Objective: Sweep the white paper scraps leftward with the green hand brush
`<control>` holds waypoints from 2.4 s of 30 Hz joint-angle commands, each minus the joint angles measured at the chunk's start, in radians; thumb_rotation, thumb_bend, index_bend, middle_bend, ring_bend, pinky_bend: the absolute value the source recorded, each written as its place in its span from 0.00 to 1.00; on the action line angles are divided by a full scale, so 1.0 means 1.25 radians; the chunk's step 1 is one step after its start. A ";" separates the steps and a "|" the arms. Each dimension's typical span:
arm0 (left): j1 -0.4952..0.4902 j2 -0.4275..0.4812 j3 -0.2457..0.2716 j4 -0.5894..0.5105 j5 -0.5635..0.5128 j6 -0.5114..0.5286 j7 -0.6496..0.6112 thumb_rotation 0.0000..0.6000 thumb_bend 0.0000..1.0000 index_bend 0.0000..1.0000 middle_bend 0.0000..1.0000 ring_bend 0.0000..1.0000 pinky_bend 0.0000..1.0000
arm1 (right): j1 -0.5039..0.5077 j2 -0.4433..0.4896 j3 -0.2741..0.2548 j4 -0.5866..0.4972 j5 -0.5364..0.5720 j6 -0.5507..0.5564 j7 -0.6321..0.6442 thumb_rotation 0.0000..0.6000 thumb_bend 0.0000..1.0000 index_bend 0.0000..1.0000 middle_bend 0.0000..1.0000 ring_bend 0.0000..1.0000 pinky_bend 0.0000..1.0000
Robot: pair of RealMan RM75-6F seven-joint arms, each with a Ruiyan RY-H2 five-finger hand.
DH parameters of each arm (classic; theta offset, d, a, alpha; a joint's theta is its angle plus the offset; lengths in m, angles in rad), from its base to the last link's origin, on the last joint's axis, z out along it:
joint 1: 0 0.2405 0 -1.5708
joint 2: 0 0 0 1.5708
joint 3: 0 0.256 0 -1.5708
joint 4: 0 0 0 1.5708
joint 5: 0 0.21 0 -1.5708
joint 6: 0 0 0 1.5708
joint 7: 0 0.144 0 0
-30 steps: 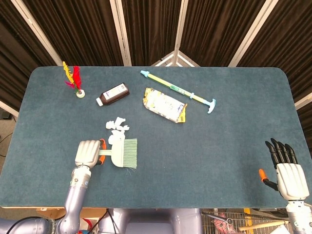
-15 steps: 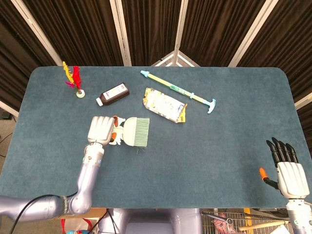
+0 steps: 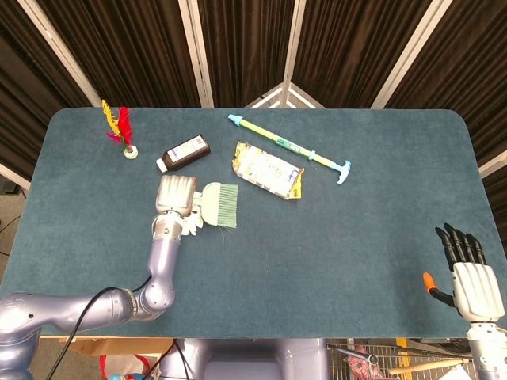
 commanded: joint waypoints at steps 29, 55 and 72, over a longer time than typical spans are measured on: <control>0.126 0.318 0.076 -0.214 0.082 -0.041 -0.262 1.00 0.79 0.79 1.00 1.00 1.00 | -0.005 0.000 0.006 -0.009 0.008 0.009 -0.016 1.00 0.38 0.00 0.00 0.00 0.00; 0.125 0.275 0.183 -0.051 -0.055 -0.038 -0.220 1.00 0.79 0.80 1.00 1.00 1.00 | -0.015 0.007 0.005 -0.014 0.015 0.014 -0.006 1.00 0.38 0.00 0.00 0.00 0.00; 0.218 0.465 0.145 -0.168 0.062 -0.067 -0.438 1.00 0.79 0.79 1.00 1.00 1.00 | -0.013 -0.001 0.006 -0.017 0.006 0.019 -0.028 1.00 0.38 0.00 0.00 0.00 0.00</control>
